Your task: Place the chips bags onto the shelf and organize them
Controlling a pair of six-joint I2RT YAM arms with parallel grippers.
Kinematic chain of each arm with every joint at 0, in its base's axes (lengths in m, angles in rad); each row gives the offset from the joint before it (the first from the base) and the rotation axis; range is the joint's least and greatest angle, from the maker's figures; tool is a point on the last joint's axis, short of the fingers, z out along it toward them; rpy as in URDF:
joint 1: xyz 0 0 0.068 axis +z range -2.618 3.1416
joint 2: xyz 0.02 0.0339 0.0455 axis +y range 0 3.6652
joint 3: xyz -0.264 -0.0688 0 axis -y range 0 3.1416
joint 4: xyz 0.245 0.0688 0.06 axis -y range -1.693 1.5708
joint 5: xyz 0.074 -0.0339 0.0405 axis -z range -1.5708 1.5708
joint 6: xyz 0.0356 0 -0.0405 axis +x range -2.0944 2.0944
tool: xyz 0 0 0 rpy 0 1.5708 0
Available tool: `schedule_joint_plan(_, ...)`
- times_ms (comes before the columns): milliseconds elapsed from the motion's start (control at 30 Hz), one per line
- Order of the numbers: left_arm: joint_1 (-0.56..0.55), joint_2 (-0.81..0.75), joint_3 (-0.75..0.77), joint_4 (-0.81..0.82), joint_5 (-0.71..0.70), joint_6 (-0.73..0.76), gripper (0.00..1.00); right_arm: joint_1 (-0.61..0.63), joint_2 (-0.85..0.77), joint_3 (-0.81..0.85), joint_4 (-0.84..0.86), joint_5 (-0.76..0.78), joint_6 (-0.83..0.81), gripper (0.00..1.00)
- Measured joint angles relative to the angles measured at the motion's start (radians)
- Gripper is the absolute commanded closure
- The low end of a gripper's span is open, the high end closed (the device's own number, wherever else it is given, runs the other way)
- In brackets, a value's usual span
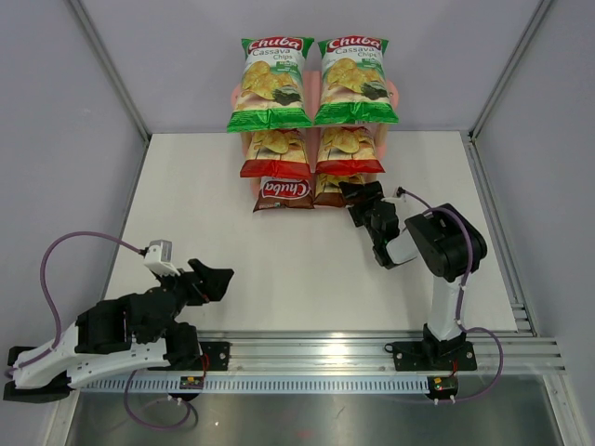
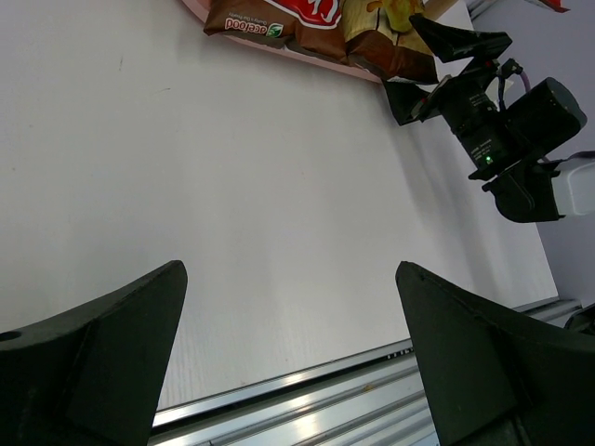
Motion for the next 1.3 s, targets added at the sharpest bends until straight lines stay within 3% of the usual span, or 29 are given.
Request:
schedule_joint_plan(433,0.000,0.171,0.056,-0.081,-0.002,-0.035,0.01,-0.002,-0.188,-0.089,-0.320,0.006,-0.040,0.01)
schedule_joint_plan(600,0.001,0.310,0.102,-0.146,-0.038,-0.077,0.01,-0.002,-0.394,-0.210,-0.402,0.019,-0.090,0.01)
schedule_joint_plan(767,0.034,0.436,0.140,-0.137,-0.076,-0.075,0.01,-0.002,-0.708,-0.252,-0.610,0.033,-0.217,0.01)
schedule_joint_plan(967,0.366,0.541,0.116,0.053,0.005,0.099,0.01,-0.002,-1.271,-0.198,-1.111,0.086,-0.449,0.00)
schedule_joint_plan(1133,0.600,0.554,0.076,0.183,0.148,0.218,0.01,-0.002,-1.677,0.013,-1.574,0.165,-0.663,0.01)
schedule_joint_plan(1300,0.847,0.557,0.062,0.264,0.308,0.304,0.01,-0.002,-1.723,0.242,-1.831,0.189,-0.760,0.01)
